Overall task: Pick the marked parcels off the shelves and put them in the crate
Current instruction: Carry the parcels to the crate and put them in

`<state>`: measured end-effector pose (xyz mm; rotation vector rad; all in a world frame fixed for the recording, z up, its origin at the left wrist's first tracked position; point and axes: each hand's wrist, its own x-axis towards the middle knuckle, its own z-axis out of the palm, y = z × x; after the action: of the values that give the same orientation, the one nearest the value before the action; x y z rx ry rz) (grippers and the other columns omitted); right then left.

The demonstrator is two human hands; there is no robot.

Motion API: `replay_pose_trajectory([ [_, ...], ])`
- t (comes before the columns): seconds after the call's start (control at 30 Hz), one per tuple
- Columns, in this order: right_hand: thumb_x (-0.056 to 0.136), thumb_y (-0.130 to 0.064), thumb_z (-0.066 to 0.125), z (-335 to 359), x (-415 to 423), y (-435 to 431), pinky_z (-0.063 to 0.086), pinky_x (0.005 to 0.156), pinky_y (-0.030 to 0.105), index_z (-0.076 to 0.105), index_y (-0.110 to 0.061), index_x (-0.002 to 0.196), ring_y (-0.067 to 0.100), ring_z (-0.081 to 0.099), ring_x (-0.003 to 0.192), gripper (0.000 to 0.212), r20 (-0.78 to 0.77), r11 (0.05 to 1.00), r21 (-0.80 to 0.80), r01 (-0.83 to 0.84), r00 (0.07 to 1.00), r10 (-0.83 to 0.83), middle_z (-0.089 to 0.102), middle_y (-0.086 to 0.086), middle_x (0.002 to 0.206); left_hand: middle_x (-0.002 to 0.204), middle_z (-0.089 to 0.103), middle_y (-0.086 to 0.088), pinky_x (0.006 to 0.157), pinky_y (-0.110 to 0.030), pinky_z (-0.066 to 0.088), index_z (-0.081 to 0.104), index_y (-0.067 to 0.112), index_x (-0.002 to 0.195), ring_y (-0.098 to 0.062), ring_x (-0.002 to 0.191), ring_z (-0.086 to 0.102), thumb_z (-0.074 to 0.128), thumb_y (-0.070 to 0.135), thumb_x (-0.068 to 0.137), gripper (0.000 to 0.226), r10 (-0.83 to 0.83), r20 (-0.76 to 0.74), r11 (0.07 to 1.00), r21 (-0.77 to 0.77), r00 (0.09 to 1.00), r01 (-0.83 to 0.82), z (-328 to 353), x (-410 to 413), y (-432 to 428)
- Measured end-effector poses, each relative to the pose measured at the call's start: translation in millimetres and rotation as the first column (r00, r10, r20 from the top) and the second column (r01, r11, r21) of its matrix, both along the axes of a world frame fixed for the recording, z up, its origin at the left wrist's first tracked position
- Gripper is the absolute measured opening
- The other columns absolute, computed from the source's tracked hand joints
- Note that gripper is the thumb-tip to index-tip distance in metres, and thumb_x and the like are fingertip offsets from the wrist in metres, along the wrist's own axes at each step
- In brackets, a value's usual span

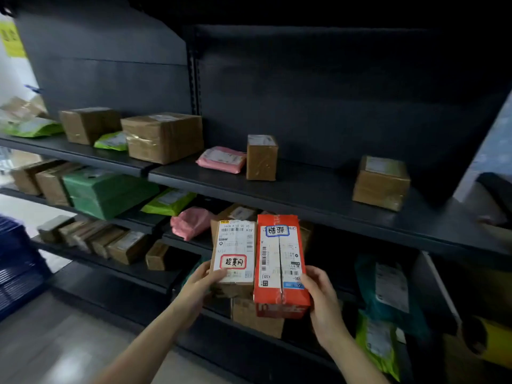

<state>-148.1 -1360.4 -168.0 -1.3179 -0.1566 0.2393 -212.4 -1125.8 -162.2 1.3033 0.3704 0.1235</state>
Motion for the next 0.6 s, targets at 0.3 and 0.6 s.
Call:
replay_pose_trajectory([
  [0.3, 0.08, -0.027, 0.065, 13.7, -5.6, 109.8, 0.057, 0.064, 0.027, 0.057, -0.039, 0.109, 0.018, 0.071, 0.088, 0.032, 0.035, 0.962, -0.05, -0.268, 0.962, 0.269, 0.074, -0.005, 0.098, 0.105, 0.074, -0.004, 0.081, -0.027, 0.054, 0.053, 0.019, 0.123, -0.018, 0.097, 0.07, 0.07, 0.026, 0.068, 0.058, 0.141, 0.041, 0.988, 0.065, 0.989, -0.143, 25.4, -66.7, 87.5],
  [0.6, 0.085, -0.017, 0.063, 27.6, -51.2, 256.4, 0.058, 0.068, 0.03, 0.058, -0.038, 0.107, 0.02, 0.071, 0.088, 0.031, 0.062, 0.901, -0.051, -0.431, 0.899, 0.434, 0.074, -0.001, 0.098, 0.111, 0.072, -0.007, 0.087, -0.035, 0.052, 0.048, 0.021, 0.13, -0.024, 0.102, 0.068, 0.062, 0.006, 0.083, 0.052, 0.324, 0.109, 0.937, 0.1, 0.94, -0.335, 37.0, -149.9, 203.6],
])
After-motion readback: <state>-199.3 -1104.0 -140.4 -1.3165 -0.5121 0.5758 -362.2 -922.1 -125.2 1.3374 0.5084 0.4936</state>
